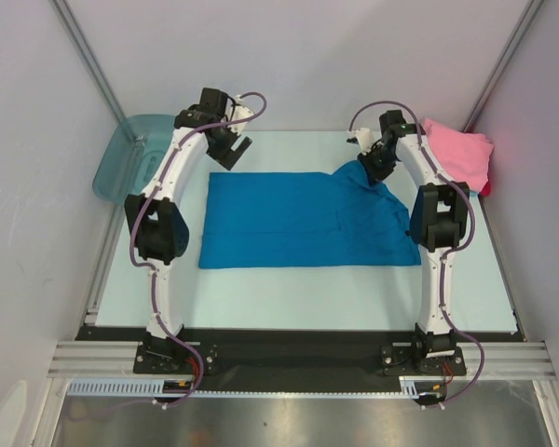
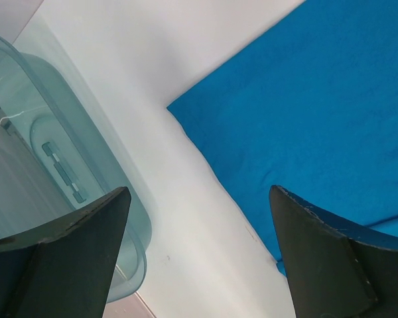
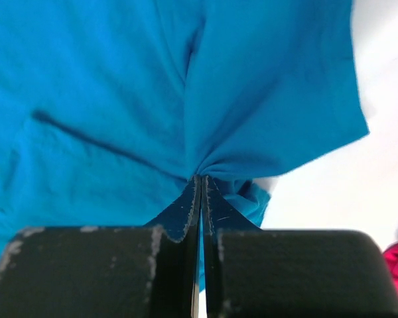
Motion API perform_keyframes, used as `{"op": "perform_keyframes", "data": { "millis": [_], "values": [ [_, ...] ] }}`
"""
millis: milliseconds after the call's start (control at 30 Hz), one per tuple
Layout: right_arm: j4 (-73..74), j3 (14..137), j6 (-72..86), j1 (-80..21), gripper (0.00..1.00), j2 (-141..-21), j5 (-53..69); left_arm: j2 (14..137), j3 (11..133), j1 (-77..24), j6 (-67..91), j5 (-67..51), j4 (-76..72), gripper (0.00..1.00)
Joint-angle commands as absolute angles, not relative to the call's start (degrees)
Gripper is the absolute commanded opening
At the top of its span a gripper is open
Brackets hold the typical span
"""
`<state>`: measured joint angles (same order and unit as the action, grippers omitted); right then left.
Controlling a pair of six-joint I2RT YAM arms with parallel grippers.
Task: Fold and stack the t-shirts
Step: Fold the tshirt
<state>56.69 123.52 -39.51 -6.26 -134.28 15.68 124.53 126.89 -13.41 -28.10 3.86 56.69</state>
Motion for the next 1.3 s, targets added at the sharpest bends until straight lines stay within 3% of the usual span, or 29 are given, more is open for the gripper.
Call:
{"op": "perform_keyframes", "data": {
  "millis": [0, 167, 200, 233, 267, 333, 367, 500, 800, 1267],
  "values": [
    [62.4, 123.3, -44.3, -6.2, 0.0, -130.5, 15.2, 123.8, 128.1, -12.9, -28.6, 2.5, 55.4, 0.92],
    [66.0, 123.7, -46.8, -6.6, 0.01, -131.4, 14.9, 123.0, 127.0, -12.7, -28.6, 2.1, 54.9, 0.91],
    [67.1, 123.7, -47.1, -6.6, 0.08, -131.6, 14.9, 122.9, 126.7, -12.4, -28.7, 1.9, 54.8, 0.91],
    [67.8, 123.9, -47.9, -6.6, 0.36, -131.7, 14.9, 122.6, 126.5, -12.3, -28.7, 1.9, 54.8, 0.91],
    [68.8, 124.1, -48.2, -6.5, 0.49, -132.0, 14.9, 122.5, 126.3, -12.1, -28.7, 1.8, 54.7, 0.91],
    [68.7, 124.6, -47.9, -6.4, 0.61, -132.1, 14.5, 122.2, 125.7, -12.0, -28.7, 1.7, 54.4, 0.91],
    [68.4, 125.2, -46.9, -6.0, 0.63, -132.2, 14.6, 122.0, 125.5, -11.9, -28.8, 1.7, 54.4, 0.91],
    [65.8, 130.9, -40.7, -3.6, 0.65, -134.8, 14.9, 121.6, 124.6, -11.9, -28.8, 1.6, 54.1, 0.91],
    [57.7, 133.4, -27.0, 3.2, 0.58, -139.4, 12.7, 120.9, 124.3, -11.8, -29.4, 1.8, 54.1, 0.91],
    [60.0, 132.0, -27.3, 4.7, 0.49, -143.4, 18.3, 119.7, 123.6, -12.0, -31.4, 4.3, 54.6, 0.9]
  ]
}}
